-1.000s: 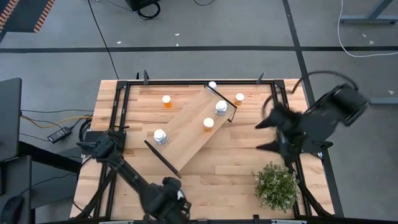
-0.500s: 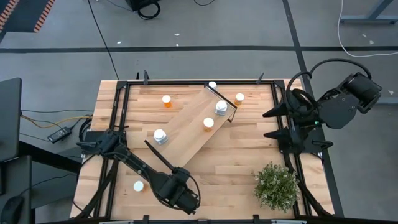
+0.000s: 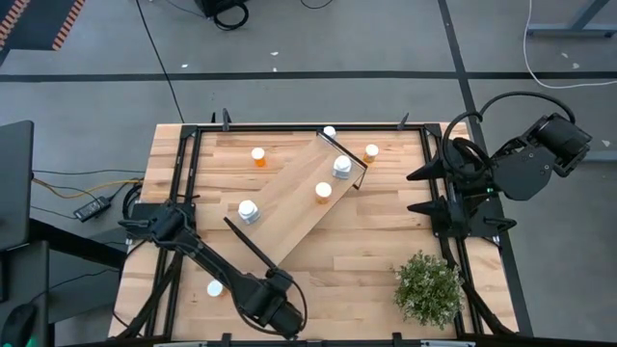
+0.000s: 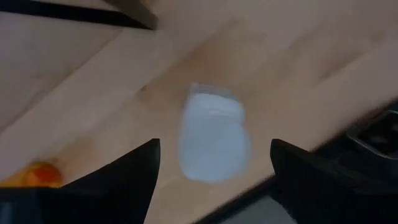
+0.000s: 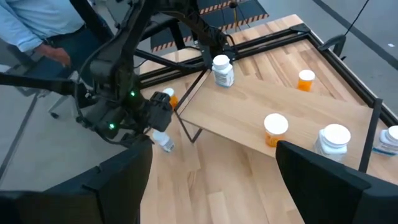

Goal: Pick and place medicine bottles onto shelf by color
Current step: Put the pill bottle on the shelf

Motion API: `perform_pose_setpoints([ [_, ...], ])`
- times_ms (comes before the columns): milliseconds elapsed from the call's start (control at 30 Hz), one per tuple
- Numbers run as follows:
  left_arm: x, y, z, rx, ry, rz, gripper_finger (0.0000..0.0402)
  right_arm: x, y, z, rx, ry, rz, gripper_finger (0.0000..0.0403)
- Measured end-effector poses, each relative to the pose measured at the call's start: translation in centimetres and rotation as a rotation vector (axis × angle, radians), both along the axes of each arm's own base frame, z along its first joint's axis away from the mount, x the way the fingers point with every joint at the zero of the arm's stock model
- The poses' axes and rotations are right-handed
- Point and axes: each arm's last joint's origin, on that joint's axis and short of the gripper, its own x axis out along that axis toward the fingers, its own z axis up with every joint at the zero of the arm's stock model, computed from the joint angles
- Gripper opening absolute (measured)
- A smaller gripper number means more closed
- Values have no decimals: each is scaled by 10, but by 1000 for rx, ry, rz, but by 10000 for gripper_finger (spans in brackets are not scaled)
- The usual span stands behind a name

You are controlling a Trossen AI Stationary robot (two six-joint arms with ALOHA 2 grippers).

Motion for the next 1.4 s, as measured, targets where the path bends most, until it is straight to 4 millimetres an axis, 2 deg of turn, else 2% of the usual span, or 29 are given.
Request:
perform_pose_setpoints([
  [167, 1, 2, -15, -29, 22, -24, 308, 0, 0, 0, 8, 0, -5, 348],
  [667, 6, 3, -14, -32, -19, -99, 284, 0, 0, 0, 29, 1, -18, 348],
  [1233, 6, 3, -14, -32, -17, -95, 189, 0, 0, 0, 25, 2, -15, 348],
  [1400, 6, 2, -14, -44, -9, -90, 190, 0, 0, 0, 25, 2, -15, 348],
])
